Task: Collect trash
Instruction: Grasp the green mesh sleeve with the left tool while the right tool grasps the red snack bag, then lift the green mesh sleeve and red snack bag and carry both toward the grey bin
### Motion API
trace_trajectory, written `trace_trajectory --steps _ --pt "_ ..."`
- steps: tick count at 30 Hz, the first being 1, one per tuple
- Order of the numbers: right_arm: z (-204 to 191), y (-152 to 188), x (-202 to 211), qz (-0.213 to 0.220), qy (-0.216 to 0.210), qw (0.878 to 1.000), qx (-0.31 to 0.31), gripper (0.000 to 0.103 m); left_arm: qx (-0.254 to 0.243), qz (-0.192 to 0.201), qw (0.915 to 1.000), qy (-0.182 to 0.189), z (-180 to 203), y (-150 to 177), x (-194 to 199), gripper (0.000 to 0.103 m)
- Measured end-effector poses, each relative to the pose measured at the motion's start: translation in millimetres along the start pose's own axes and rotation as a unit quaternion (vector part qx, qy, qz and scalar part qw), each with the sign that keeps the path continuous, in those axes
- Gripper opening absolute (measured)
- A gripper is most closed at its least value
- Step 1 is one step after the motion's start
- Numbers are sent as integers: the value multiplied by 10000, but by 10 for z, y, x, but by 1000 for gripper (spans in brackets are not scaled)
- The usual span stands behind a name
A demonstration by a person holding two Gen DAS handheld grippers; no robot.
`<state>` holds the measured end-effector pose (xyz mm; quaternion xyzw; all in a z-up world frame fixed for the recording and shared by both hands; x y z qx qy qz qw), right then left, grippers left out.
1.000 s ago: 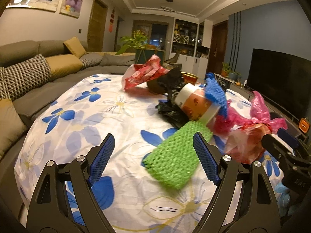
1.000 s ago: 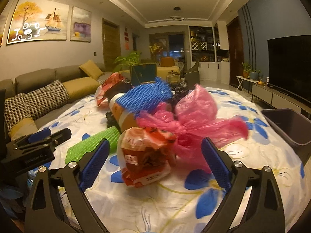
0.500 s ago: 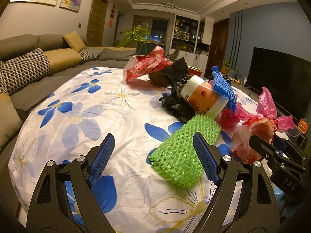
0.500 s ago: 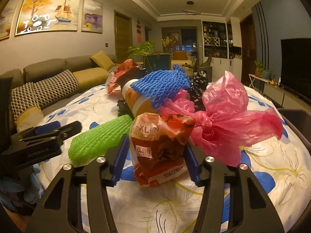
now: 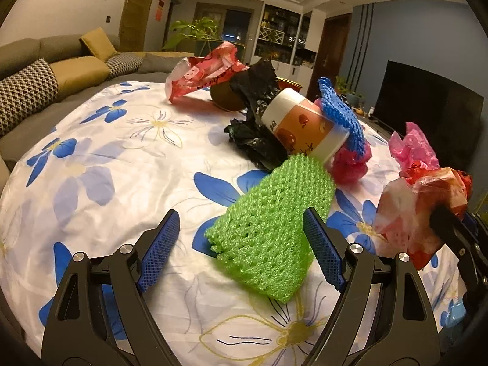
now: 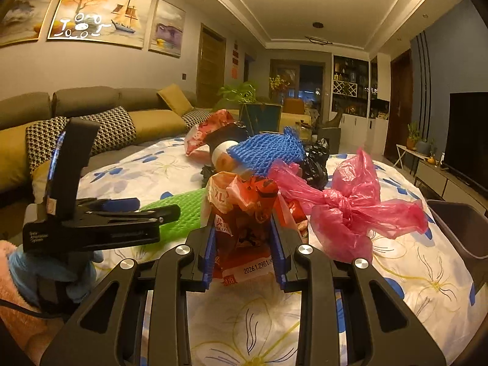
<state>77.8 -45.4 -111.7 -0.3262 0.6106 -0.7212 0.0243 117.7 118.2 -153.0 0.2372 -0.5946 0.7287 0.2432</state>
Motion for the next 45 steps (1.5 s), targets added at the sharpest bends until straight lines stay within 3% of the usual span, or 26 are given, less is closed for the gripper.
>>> trace_trajectory --steps 6,8,11,24,28,40,45 --pt "30 26 41 -28 -42 10000 -57 31 -20 -301 9993 199 9 -15 -40 41" --pt "39 23 56 -28 -46 10000 -73 31 10 -354 9990 291 16 -7 -41 22" --pt "37 22 95 -9 -46 10000 -61 31 46 -357 9987 355 35 3 -21 12" --pt "95 16 401 213 -191 9995 -95 31 417 333 9974 491 -102 -218 614 12" --pt "85 23 528 345 -119 9993 23 31 305 592 9964 524 -28 -307 793 12" --pt "235 149 588 205 3 9997 -167 31 67 627 9959 653 223 -303 872 12" --pt "260 315 364 -154 -42 9994 -317 31 71 598 9960 660 242 -290 865 12"
Point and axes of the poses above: each gripper's, at about its wrist camera, not at the fingertips, and x roughly against the way its jaws point, z to its right, y to its underside, the point moved 4 cm from there along -x, roughly the way its jaws point, and after that the axes turned 8 degrees about -z, right-handed, at the moved point
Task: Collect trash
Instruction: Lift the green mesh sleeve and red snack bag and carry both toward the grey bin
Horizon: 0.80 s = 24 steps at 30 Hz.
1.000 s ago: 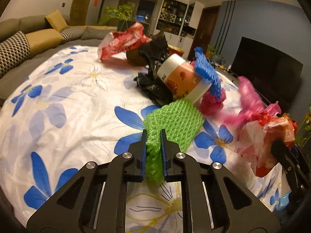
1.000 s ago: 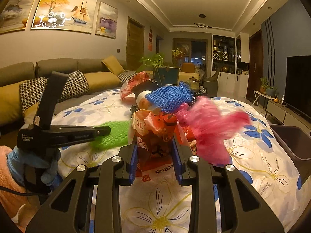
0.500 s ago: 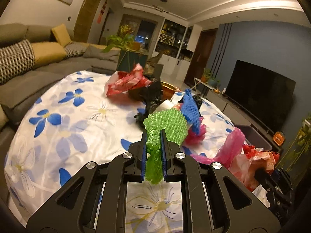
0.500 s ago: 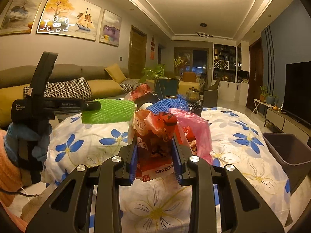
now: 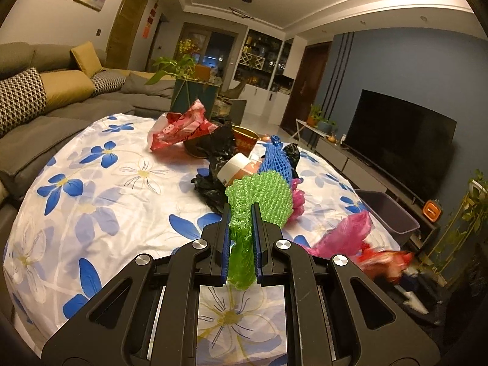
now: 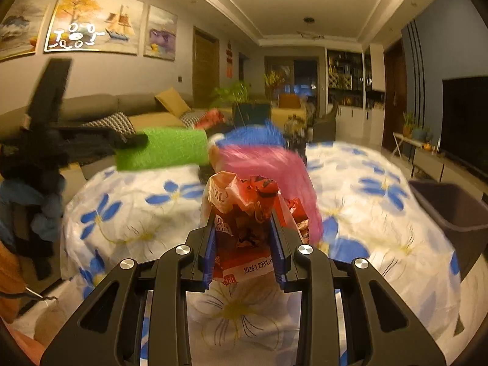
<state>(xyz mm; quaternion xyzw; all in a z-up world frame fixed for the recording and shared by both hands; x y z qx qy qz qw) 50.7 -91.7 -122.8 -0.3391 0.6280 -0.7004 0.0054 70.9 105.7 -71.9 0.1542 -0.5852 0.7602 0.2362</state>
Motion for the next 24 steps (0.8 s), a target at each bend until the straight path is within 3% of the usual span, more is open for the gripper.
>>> trace_trajectory --steps 11,17,24 --pt "345 -197 -453 75 426 9985 -347 31 -113 -46 9999 3 37 -26 -133 12" --pt "380 -167 -114 323 346 9987 -184 31 -199 30 9998 25 115 -84 -136 12" --pt "607 -24 336 463 677 9955 -477 31 -362 62 9990 238 384 -122 -136 12"
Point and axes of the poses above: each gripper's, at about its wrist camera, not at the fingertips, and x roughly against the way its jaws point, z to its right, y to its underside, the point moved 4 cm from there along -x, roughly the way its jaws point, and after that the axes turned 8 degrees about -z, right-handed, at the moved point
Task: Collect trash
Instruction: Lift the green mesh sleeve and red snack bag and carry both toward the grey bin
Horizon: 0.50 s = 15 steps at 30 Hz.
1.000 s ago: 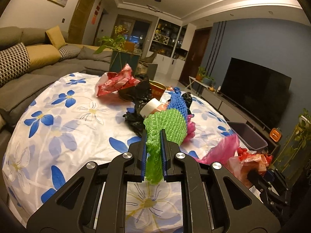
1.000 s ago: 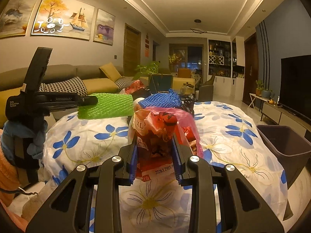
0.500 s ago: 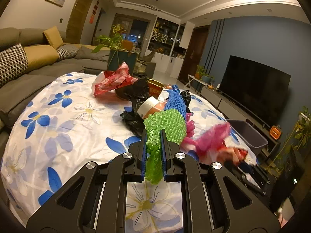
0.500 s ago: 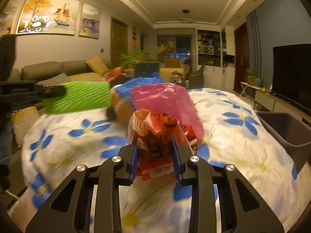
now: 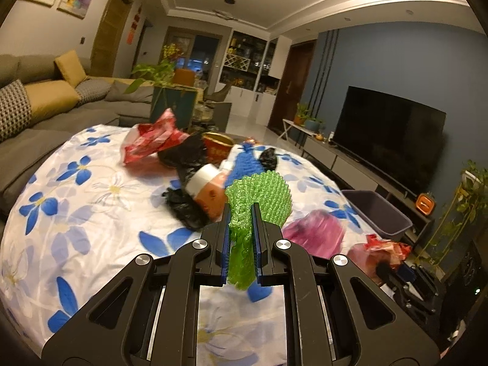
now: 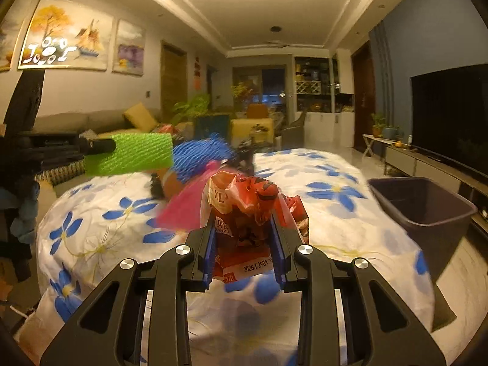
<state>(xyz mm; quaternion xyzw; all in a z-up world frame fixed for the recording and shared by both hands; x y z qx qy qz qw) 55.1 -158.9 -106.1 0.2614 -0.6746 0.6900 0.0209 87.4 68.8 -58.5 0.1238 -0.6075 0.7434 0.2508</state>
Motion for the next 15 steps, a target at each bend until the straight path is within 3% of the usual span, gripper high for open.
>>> trace_trajectory --steps 10,15 --pt "403 -99 275 338 363 9977 -463 31 -352 -50 9993 149 384 -27 -60 12" --pt "627 -263 468 682 785 9937 -421 31 -644 99 9976 252 629 -195 -49 12"
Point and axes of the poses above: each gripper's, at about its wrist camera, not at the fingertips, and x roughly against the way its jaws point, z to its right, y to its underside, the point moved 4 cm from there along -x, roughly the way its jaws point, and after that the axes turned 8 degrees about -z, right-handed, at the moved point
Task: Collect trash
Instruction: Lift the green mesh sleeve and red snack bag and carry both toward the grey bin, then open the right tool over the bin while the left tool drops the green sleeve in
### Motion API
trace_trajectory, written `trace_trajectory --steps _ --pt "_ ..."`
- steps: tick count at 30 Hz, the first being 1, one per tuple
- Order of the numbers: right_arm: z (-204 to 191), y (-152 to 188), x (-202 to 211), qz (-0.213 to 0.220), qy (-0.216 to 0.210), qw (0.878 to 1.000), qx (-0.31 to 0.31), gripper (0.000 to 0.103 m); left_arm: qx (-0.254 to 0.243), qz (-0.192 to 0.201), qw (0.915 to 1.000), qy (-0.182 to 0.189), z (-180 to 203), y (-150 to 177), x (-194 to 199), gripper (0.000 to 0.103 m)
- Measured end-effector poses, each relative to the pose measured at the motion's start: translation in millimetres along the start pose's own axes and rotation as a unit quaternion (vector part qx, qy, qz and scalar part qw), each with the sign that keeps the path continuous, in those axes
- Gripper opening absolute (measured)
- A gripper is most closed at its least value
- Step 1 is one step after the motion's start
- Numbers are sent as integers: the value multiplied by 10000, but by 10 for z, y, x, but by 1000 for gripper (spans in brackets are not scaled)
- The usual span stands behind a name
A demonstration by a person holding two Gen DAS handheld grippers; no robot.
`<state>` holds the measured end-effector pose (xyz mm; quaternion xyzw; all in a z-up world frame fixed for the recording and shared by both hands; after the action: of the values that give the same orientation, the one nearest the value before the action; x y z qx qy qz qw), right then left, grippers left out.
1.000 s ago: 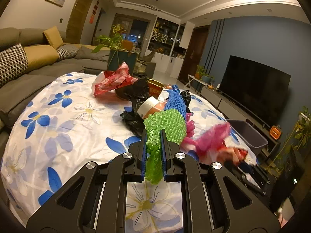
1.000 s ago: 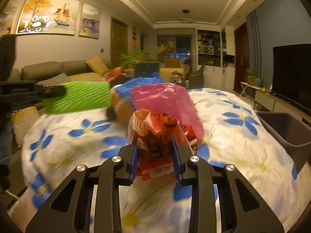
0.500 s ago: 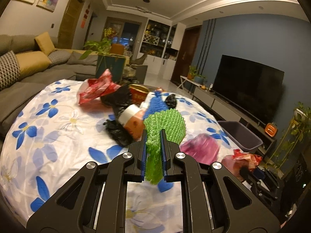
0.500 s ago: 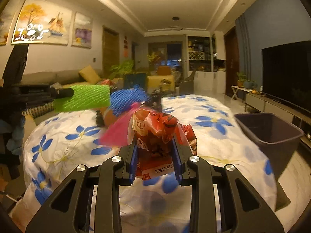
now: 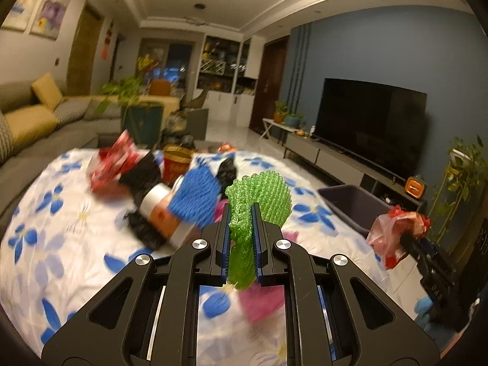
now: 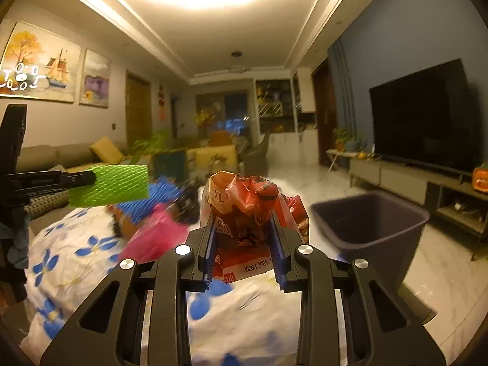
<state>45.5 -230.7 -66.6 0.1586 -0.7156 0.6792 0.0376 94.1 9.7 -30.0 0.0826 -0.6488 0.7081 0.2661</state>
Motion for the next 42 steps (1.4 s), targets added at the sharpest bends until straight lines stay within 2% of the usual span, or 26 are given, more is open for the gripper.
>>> trace_trajectory --steps 6,11,14,17,24,29,35,42 --pt "430 -248 106 372 720 9967 -84 31 -531 348 9972 387 510 -371 -77 12" --pt "768 -414 118 551 1306 9898 -110 32 -872 742 9902 795 1040 -657 -230 12" --pt "939 -521 89 662 1591 9849 -135 32 -927 778 9856 1185 1416 -803 -452 12" --pt "1106 -584 34 786 1850 9794 -183 32 -926 745 9832 1386 1713 -875 -713 12" --pt "1421 -591 -142 834 2038 9744 -460 32 -857 459 9837 1512 2166 -912 -1313 12" --pt "1566 -543 -370 625 2042 9754 -542 32 -834 127 9860 1437 2333 -829 -1806 12" --pt "1639 -510 -608 462 1932 9784 -569 33 -683 -148 9862 1501 2404 -747 -2175 12" --pt "1650 -484 -825 370 1804 9811 -589 33 -639 -291 9852 1563 2534 -691 -2438 12"
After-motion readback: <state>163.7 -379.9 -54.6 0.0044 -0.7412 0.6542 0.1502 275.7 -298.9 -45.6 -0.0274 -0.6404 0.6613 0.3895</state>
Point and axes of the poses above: each gripper's, at about its wrist camera, not at the fingertips, and x roughly against the way its jaws point, z to its right, y to its underside, the point moved 4 cm from there along -x, roughly the way its jaws point, and after that the axes turned 8 degrees about -z, right-handed, at the moved point
